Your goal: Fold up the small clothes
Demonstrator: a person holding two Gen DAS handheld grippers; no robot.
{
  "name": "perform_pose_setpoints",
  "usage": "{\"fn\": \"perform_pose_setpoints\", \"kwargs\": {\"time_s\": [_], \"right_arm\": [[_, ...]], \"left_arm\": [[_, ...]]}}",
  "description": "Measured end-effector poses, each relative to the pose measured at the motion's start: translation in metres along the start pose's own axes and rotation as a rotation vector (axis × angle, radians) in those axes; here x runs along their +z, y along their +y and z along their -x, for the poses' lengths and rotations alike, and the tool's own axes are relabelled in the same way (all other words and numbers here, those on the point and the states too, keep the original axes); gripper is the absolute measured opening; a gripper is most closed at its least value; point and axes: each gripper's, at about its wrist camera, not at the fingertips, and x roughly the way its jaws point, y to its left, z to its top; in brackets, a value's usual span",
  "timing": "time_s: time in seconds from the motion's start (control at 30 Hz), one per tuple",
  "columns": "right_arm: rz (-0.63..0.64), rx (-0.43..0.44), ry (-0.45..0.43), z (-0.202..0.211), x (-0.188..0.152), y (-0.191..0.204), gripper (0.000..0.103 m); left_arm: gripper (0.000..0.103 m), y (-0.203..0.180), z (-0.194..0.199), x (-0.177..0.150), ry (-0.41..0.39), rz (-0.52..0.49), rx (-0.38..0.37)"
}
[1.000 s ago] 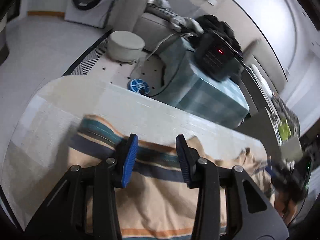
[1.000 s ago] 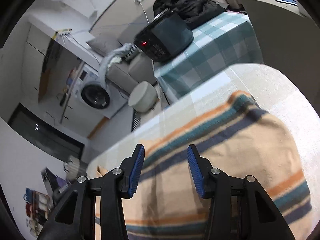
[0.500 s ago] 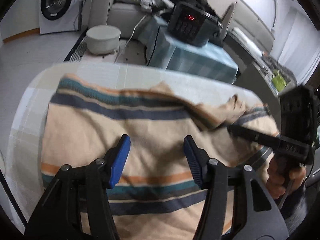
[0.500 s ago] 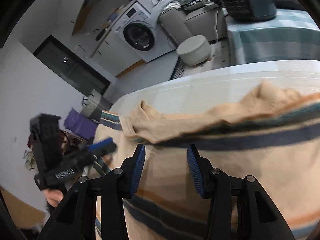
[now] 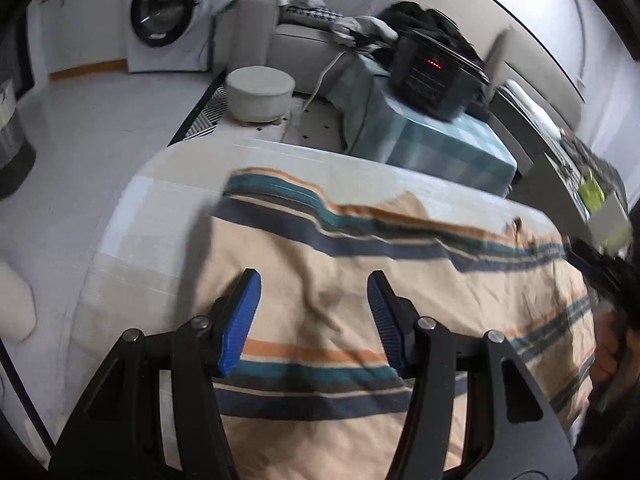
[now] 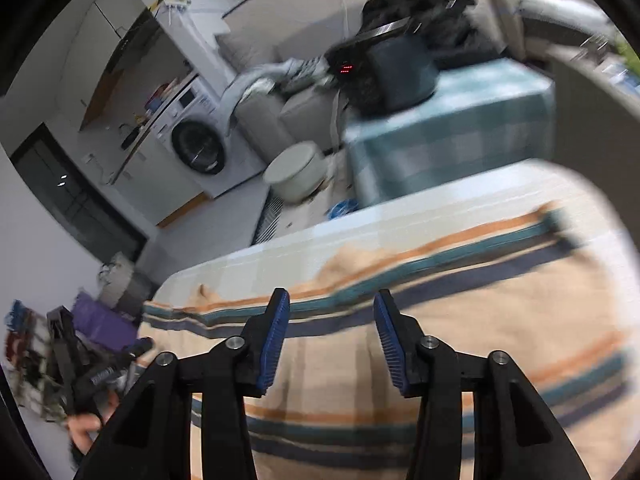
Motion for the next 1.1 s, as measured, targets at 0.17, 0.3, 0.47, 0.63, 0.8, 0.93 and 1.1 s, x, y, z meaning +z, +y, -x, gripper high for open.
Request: {"fn": "perform_pose_setpoints", "kwargs": {"time_s": [0.17,0.3,0.47,0.63,0.8,0.93,1.1], "right_arm": [[-0.064,-0.234,-0.055,0.035,0.015,-0.068,0.059],[-0.130,-0.269,-0.003,0.023,0.020,-0.108,0.059],[-0.083,-0.269,0.042,0.005,0.020,-0.118,0.059],[-0.029,-0.286,0.056,-0.010,0.030,-0.115,0.015],[-0.055,-0.250,0.017,-0.007,0.036,-0.123,0.002],[-0.117,-0.265,-0.005,-0.003,0.038,-0.136,0.002],[-0.126,-0.294,-0.020,0.000,0.041,-0.135,0.013]], "left_arm": [[0.059,0.017,0.002,0.024,-0.076,0.025,0.099],[0.061,0.030,-0.014,0.028,-0.018,0.060,0.083],[0.062,0.036,-0.033,0.027,0.027,0.063,0.100],[0.039,0.035,-0.036,0.027,-0.009,0.071,0.070],[0.005,0.044,-0.029,0.028,-0.049,0.086,0.033],[0.005,0.062,-0.028,0.027,-0.050,0.159,0.038],[0.015,0.070,-0.025,0.025,-0.028,0.188,0.052]]}}
